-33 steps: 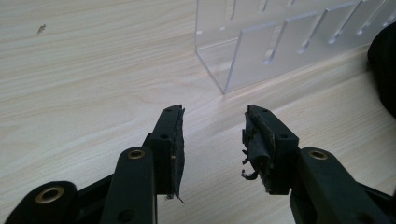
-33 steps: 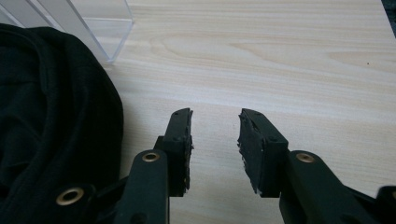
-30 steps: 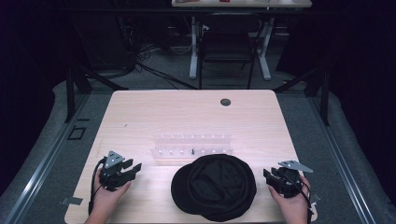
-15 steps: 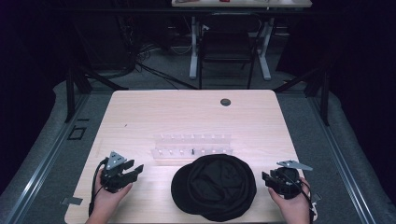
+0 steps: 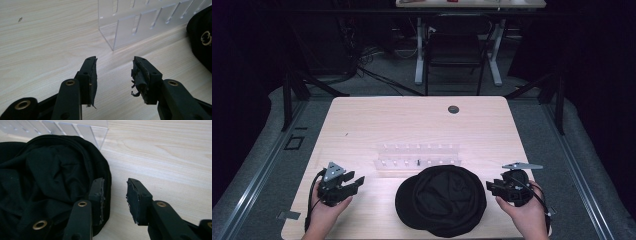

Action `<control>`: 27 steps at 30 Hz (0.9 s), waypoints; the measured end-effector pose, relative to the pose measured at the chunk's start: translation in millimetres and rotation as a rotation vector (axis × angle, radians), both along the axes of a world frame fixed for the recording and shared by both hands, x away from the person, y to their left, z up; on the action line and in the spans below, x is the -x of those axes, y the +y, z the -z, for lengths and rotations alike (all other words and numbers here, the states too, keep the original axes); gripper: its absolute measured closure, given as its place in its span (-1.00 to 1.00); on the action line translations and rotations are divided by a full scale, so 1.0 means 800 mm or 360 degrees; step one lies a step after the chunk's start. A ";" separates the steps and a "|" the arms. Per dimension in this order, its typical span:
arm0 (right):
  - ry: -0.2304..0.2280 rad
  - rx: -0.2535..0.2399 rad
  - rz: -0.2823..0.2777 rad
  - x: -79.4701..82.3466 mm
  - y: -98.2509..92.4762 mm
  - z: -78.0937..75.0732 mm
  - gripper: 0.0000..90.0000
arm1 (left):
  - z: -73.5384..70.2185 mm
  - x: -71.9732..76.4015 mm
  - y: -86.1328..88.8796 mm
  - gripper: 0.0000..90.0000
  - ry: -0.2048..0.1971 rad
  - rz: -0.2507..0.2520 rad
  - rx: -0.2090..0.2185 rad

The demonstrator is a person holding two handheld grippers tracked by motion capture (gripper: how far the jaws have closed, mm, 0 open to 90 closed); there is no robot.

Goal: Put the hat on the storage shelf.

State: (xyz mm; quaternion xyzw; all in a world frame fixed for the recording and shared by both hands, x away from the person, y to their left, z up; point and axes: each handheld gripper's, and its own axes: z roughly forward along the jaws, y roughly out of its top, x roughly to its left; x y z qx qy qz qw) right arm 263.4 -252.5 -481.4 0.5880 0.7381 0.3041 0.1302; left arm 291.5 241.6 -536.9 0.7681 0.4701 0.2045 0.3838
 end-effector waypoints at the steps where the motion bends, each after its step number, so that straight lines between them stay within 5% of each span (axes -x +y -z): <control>1: 0.0045 0.0008 -0.0024 -0.003 0.004 -0.005 0.46 | 0.000 0.000 0.000 0.21 0.0005 0.0002 0.0000; 15: 0.0418 0.0021 -0.0098 -0.037 0.013 -0.010 0.50 | 0.009 -0.002 -0.004 0.23 0.0053 0.0019 0.0012; 27: 0.0575 0.0006 -0.0094 -0.062 0.011 0.012 0.56 | 0.011 -0.002 -0.003 0.23 0.0055 0.0007 0.0014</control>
